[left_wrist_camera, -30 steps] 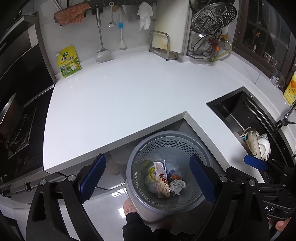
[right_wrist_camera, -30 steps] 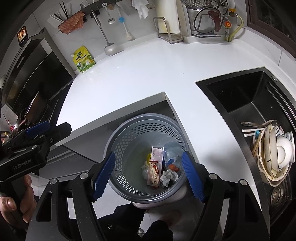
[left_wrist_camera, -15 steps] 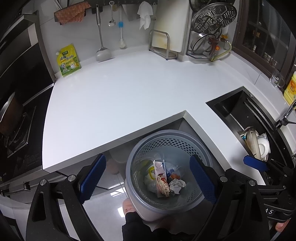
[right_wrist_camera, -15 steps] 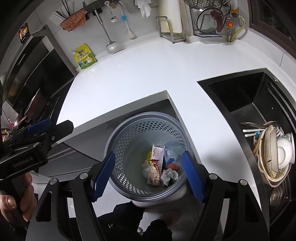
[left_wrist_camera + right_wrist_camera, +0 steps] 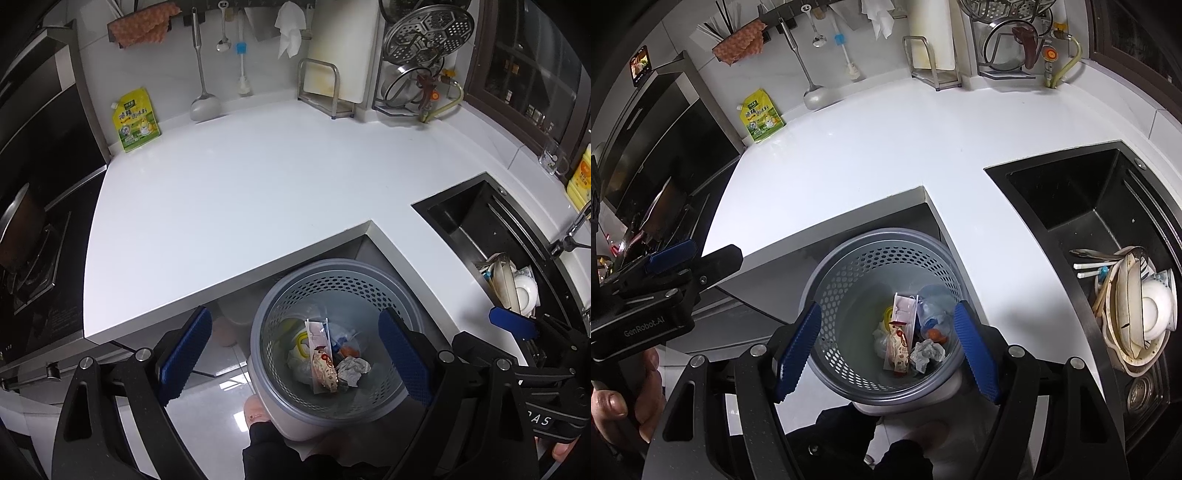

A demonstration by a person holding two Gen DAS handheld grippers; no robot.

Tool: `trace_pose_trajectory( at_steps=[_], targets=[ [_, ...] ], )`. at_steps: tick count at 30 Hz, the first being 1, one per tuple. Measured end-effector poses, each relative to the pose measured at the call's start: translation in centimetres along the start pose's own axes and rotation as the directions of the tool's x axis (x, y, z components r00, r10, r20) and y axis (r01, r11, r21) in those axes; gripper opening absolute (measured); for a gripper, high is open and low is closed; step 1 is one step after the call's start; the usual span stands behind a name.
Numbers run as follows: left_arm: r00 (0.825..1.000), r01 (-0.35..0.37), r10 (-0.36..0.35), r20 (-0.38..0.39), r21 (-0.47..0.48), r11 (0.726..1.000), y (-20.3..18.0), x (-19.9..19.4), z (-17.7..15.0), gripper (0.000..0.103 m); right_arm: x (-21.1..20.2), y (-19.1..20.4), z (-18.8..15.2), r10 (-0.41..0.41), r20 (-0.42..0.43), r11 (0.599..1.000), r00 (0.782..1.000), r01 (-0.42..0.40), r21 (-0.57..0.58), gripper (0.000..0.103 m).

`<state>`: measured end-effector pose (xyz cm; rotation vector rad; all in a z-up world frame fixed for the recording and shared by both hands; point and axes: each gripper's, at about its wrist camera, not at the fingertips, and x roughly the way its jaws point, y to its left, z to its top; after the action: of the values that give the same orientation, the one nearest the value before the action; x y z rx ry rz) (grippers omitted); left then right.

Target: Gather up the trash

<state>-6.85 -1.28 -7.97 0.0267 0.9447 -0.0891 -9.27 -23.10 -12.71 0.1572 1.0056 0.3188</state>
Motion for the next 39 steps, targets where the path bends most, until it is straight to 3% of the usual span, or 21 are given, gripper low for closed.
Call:
trace_pose_trajectory(
  at_steps=[22,39],
  targets=[
    [0.999,-0.047,0.046,0.022,0.022,0.999,-0.4,-0.1,0.6,0.096,0.3,-0.2,0.1,0.001,-0.003,1.000,1.000,-0.001,0.003,0.071],
    [0.999,-0.033,0.034,-0.008,0.035,0.999,-1.0,0.9,0.8,0.096,0.7,-0.6,0.4,0.002,-0.011,1.000,1.000,-0.001,0.016,0.071]
  ],
)
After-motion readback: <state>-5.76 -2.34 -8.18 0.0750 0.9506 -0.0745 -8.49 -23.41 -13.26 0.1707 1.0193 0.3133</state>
